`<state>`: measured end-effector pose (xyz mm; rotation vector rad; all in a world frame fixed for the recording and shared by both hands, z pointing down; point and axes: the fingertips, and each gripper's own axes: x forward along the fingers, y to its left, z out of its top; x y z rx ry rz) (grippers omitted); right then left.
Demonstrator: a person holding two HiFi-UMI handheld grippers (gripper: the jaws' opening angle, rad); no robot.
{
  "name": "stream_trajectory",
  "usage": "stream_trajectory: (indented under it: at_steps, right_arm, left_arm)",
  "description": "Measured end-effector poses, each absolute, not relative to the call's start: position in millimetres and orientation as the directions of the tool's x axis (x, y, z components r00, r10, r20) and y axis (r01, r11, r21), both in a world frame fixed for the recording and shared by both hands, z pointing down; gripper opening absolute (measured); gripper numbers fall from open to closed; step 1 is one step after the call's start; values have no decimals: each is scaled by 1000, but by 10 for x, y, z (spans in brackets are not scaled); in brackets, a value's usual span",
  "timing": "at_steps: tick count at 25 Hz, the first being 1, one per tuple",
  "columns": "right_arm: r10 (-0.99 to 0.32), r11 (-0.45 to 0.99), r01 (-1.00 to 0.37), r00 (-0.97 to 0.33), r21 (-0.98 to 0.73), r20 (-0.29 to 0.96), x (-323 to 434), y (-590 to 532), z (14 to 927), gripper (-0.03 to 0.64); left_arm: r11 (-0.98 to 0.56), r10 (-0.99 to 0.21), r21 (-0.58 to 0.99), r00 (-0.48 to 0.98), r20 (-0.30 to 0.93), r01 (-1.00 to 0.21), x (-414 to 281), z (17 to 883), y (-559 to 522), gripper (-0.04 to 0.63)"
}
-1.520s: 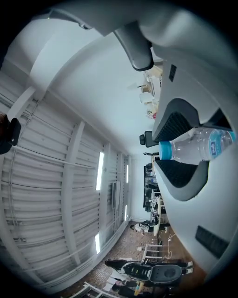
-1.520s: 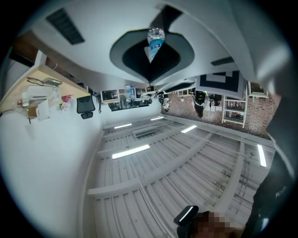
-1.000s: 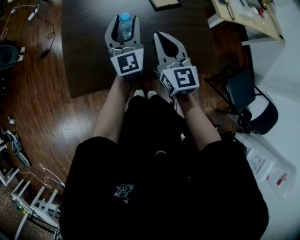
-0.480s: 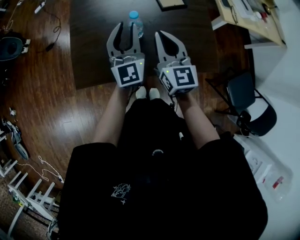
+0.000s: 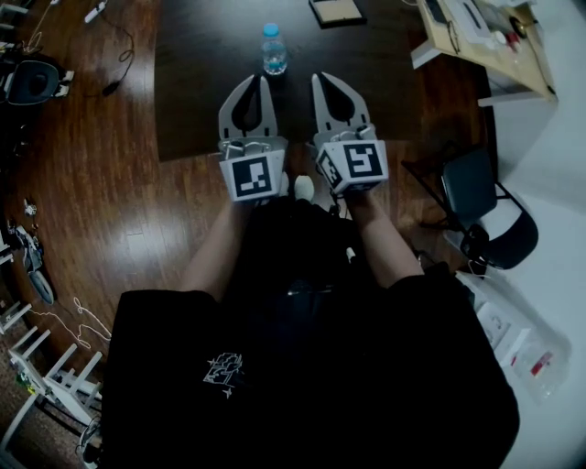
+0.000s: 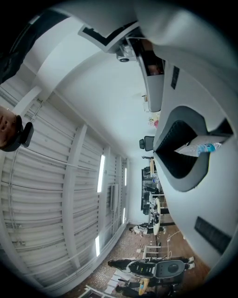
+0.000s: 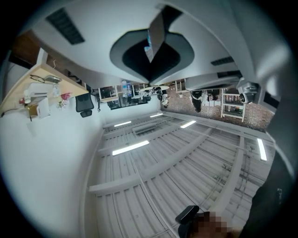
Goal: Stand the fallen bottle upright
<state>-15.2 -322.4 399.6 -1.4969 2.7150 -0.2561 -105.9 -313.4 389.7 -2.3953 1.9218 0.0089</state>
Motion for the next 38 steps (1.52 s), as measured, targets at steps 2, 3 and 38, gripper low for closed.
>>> stream_trajectory:
  at_steps: [2, 3, 38]
  right_arm:
    - [-846, 520, -840, -532, -158, 45, -117, -3189, 3971, 14]
    - [-848, 517, -842, -528, -156, 40, -94, -3178, 3952, 14]
    - [-864, 503, -859, -504, -98, -14, -346, -1455, 3772, 14]
  left_arm:
    - [-210, -977, -50, 212, -39, -977, -1085, 3887, -3075, -14]
    - [-207, -977, -50, 209, -35, -977, -1088, 3887, -3055, -14]
    - [-218, -973, -22, 219, -69, -976, -1440, 3718, -1247, -14]
